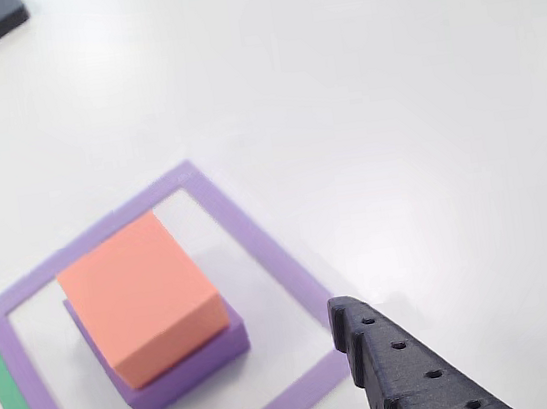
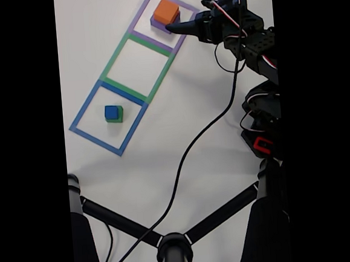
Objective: Tower of hanoi
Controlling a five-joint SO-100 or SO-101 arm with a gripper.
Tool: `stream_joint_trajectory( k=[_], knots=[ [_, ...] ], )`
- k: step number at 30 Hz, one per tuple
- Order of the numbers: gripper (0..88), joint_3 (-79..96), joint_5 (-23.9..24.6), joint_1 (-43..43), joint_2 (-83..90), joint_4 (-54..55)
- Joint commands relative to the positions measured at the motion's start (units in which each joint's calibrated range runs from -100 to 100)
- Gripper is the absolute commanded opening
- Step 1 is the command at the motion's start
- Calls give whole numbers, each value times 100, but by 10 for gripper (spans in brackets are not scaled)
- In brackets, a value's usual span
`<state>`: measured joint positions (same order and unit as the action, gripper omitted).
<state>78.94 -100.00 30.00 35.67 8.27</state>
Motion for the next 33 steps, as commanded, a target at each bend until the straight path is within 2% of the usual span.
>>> stream_joint_trajectory(
  k=[1,11,24,33],
  knots=[
    [443,-38,0,-198,-650,1112],
    [442,-311,0,-183,-2189,2561],
    [438,-983,0,-244,-3647,3589],
    [425,-1165,0,-366,-4112,3904]
  ],
)
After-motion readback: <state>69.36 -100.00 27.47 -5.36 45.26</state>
